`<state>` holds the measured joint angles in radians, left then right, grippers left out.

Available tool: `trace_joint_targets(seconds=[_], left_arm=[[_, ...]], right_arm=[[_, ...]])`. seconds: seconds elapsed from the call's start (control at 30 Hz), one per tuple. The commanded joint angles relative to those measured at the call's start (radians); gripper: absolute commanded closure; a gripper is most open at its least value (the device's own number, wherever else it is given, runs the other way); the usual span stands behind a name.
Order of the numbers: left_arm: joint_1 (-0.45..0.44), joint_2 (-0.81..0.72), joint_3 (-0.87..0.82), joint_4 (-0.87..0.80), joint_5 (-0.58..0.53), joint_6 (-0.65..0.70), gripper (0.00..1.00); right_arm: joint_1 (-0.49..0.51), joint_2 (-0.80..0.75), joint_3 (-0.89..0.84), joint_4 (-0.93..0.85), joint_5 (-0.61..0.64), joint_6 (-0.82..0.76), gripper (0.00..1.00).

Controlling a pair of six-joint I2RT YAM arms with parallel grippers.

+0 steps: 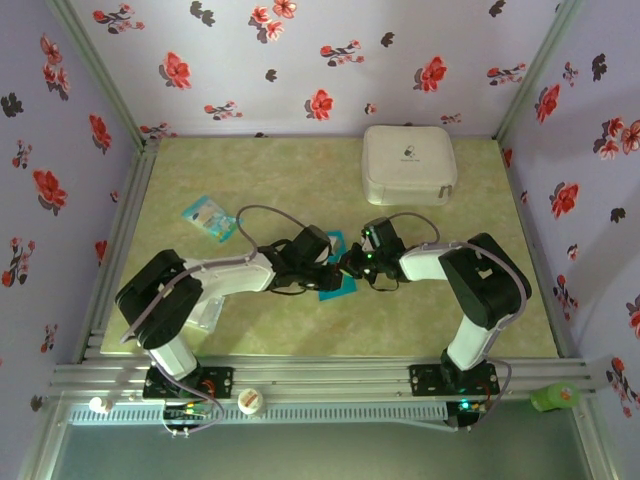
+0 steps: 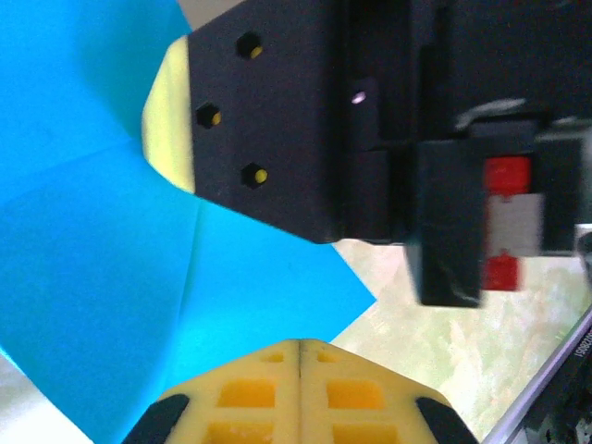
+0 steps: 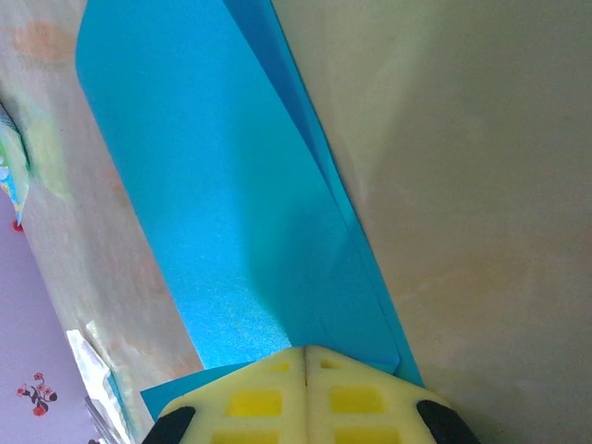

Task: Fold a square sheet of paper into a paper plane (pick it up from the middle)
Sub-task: Fold the triangle a second time at the center of the table.

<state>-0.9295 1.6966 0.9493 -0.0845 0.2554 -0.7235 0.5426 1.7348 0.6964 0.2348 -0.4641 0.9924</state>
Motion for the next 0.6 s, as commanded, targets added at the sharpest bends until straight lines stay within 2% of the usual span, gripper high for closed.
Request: trace_joint_targets(seconds=[0.0,0.57], left_arm=[[0.009,0.043,0.015,-0.016,0.002,-0.028,1.00],[0.021,0.079,-0.038,0.026,-0.034,-0.037,1.00]], right_arm=[[0.002,0.001,-0.032,-0.095,0.070,0.000,1.00],[0.002,-0.002,-0.031,-0.121,0.070,-0.018,1.00]])
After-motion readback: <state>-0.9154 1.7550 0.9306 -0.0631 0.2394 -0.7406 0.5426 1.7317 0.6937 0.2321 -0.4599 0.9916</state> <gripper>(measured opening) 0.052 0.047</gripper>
